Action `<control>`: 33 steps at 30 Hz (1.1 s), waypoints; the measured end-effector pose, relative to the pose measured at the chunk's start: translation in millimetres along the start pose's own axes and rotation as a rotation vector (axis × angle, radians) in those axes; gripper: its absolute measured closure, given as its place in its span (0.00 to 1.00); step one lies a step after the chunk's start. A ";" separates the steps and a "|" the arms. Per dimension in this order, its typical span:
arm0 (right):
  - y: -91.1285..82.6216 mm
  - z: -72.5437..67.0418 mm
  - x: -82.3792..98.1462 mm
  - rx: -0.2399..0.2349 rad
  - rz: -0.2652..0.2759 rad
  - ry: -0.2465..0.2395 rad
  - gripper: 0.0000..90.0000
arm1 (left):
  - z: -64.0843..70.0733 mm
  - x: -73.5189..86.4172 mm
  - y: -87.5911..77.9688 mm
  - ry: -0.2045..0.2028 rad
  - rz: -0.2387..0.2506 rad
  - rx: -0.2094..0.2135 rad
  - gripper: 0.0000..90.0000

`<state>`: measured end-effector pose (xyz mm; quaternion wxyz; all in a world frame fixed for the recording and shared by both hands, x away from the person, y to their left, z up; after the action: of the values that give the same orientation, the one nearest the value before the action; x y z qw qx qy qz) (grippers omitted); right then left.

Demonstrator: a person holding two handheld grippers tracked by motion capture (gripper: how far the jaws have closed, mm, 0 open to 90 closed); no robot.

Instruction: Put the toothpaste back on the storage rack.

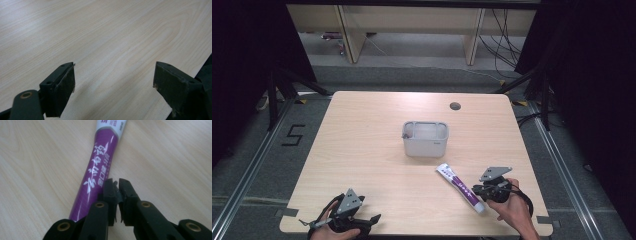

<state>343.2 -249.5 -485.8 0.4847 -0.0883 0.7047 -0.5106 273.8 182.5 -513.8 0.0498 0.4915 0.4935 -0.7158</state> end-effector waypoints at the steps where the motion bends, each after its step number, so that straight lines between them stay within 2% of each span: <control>1: -2.9 1.1 -2.4 0.006 0.010 -0.005 0.90 | -0.9 -0.4 0.5 0.006 0.000 0.002 0.19; 3: -6.6 0.5 -6.2 0.002 0.013 0.008 0.82 | -0.5 -0.2 0.6 0.006 -0.005 0.005 0.19; 5: -9.3 1.2 -9.9 -0.009 0.004 0.002 0.78 | -0.1 0.3 0.5 0.006 -0.005 0.005 0.19; 7: -10.0 -1.0 -13.9 -0.010 0.000 0.035 0.71 | -0.6 -0.4 0.4 0.006 -0.003 0.004 0.19; 8: -9.1 -0.3 -14.7 -0.004 -0.002 0.020 0.69 | -0.5 -0.1 0.6 0.006 -0.004 0.004 0.19; 10: -6.4 -1.8 -18.3 -0.029 -0.028 0.033 0.65 | 0.0 0.6 0.5 0.000 -0.004 0.001 0.19; 11: -5.5 -1.3 -19.6 -0.030 -0.031 0.014 0.65 | -0.4 0.4 1.1 0.000 0.003 0.008 0.19; 13: -4.6 -5.4 -22.7 -0.038 -0.054 0.053 0.61 | -1.0 -0.1 1.1 0.004 0.004 0.008 0.19; 15: -1.0 -6.5 -27.1 -0.031 -0.071 0.043 0.58 | -0.4 0.7 1.3 0.001 0.002 0.009 0.19; 16: -0.8 -8.8 -29.0 -0.040 -0.092 0.058 0.57 | -0.4 0.6 1.2 0.001 0.002 0.010 0.19; 20: 4.0 -9.8 -36.5 -0.057 -0.126 0.010 0.57 | -1.4 0.8 1.6 0.012 -0.008 0.000 0.19; 21: 4.9 -10.3 -38.4 -0.055 -0.143 0.002 0.56 | -0.4 0.9 1.3 0.005 -0.001 0.012 0.19; 23: 7.4 -11.6 -41.1 -0.060 -0.174 0.017 0.56 | -0.8 -0.1 0.3 0.010 -0.005 0.006 0.19; 24: 8.7 -10.1 -42.3 -0.063 -0.177 -0.005 0.56 | -0.6 0.0 0.4 0.006 -0.004 0.006 0.19; 26: 12.1 -10.2 -44.4 -0.063 -0.201 0.006 0.55 | -0.5 0.7 1.3 0.004 0.000 0.008 0.19; 28: 14.6 -8.9 -46.4 -0.054 -0.215 -0.012 0.55 | -0.8 0.2 1.1 0.008 0.000 0.012 0.19; 30: 18.0 -7.8 -48.4 -0.063 -0.230 -0.025 0.55 | -0.2 0.3 0.6 0.004 -0.003 0.003 0.19; 33: 21.2 -8.1 -51.3 -0.058 -0.252 -0.021 0.56 | -1.0 0.4 0.8 0.006 0.002 0.012 0.19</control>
<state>371.2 -202.7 -472.4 0.4212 -0.1955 0.6974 -0.5459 274.8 183.0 -514.6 0.0459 0.4944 0.4888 -0.7173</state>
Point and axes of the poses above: each handheld gripper's, and its own axes: y roughly forward along the jaws, x roughly out of its underside, z roughly to its right, the point moved 1 cm from there along y, roughly forward along the jaws, and after that the axes turned 3 degrees about -x, right-handed, at the moved point
